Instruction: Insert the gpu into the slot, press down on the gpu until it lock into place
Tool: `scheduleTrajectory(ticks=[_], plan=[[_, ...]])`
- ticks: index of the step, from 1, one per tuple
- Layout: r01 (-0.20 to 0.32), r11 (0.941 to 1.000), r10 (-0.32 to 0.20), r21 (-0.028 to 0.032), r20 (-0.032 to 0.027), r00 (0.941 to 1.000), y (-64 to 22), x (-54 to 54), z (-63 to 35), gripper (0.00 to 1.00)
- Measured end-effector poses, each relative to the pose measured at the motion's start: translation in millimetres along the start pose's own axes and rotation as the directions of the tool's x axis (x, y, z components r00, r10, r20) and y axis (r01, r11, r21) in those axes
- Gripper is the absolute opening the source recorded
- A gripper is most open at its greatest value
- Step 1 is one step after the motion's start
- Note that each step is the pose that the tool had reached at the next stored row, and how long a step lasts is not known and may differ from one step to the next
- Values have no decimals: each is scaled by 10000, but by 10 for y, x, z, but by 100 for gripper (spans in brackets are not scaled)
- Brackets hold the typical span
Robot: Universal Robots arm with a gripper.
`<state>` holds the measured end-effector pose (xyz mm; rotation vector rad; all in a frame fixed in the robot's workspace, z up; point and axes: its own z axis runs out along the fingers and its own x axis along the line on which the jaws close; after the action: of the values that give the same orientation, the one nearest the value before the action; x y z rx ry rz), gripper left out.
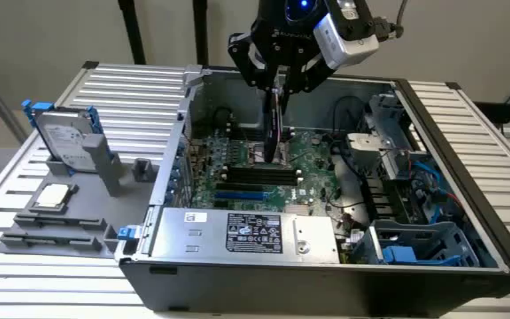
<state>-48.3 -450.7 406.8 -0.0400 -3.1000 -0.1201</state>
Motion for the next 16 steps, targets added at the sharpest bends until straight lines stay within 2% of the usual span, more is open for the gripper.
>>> scheduleTrajectory(ticks=[14, 16], plan=[[5, 10000, -5, 3, -1, 10000, 3, -1, -1, 26], [146, 9999, -146, 7, -12, 9999, 4, -1, 0, 26]])
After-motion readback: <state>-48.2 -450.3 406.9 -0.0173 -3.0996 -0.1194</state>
